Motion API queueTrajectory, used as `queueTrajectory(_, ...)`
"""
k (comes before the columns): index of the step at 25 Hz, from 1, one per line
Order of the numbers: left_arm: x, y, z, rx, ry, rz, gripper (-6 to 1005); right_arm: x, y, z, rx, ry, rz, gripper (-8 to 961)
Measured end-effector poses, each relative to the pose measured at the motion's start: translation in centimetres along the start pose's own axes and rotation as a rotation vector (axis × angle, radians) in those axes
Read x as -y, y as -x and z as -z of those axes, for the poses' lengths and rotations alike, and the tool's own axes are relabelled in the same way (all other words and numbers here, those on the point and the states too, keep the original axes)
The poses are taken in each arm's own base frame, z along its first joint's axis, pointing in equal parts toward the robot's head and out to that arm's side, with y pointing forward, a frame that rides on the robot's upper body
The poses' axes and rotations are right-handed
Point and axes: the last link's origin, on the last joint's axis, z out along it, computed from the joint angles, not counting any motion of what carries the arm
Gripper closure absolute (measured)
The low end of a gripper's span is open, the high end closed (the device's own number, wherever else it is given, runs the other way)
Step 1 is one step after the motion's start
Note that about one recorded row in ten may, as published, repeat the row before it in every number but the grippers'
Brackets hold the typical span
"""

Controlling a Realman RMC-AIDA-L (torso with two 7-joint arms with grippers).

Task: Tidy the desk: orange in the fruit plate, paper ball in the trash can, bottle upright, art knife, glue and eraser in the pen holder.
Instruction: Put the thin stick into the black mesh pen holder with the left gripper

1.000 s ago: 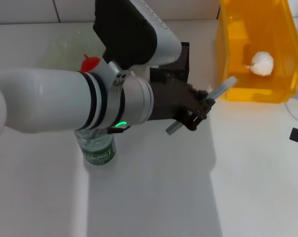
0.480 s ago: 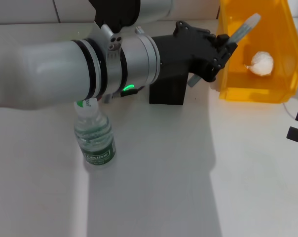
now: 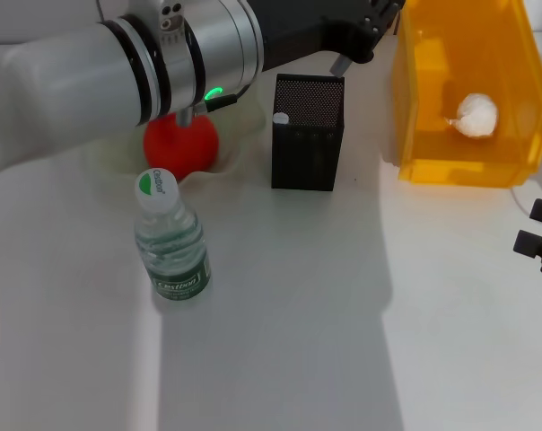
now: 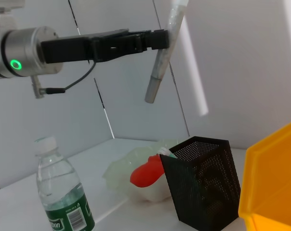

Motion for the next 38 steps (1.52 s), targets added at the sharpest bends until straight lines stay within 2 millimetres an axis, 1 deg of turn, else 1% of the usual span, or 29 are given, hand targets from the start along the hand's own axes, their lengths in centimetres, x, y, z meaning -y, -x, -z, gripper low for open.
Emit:
queueTrajectory(2, 0.3, 0.3, -0.1, -0.014, -0.002, 0.012, 859, 0.0, 0.0, -0.1, 0.001, 0.001, 0.001, 342)
queueTrajectory(4, 1.5, 1.5, -0.7, -0.048, -0.005, 0.041, 858, 0.0, 0.1, -0.3, 0.001, 0.003, 0.002, 342)
queueTrajectory(6, 1.9, 1.8, -0.9, -0.053, -0.002, 0.050, 855, 0.0, 0.1, -0.4, 0.001, 0.003, 0.002, 342)
queueTrajectory(9, 2.7, 2.7, -1.1, -0.101, 0.045, 0.068, 850, 0.2, 0.1, -0.7, -0.005, -0.001, 0.005, 342)
queueTrajectory(12, 3.0, 3.1, -1.1, -0.141, 0.075, 0.079, 845, 0.2, 0.0, -0.8, -0.008, -0.003, 0.004, 342)
queueTrajectory(14, 3.2, 3.8, -1.1, -0.173, 0.093, 0.077, 842, 0.2, 0.0, -0.8, -0.009, -0.004, 0.004, 342)
queueTrajectory(15, 3.2, 3.8, -1.1, -0.173, 0.093, 0.077, 840, 0.2, 0.0, -0.8, -0.009, -0.004, 0.004, 342)
queueTrajectory(19, 3.6, 4.9, -1.1, -0.187, 0.077, 0.039, 833, 0.2, -0.1, -0.9, -0.012, -0.003, 0.005, 342)
queueTrajectory(27, 4.3, 5.9, -1.3, -0.216, 0.049, 0.062, 820, 0.4, 0.1, -1.4, -0.013, -0.003, 0.012, 342)
queueTrajectory(38, 4.6, 6.5, -1.5, -0.201, 0.034, 0.075, 801, 0.4, 0.2, -2.3, -0.009, 0.007, 0.019, 342)
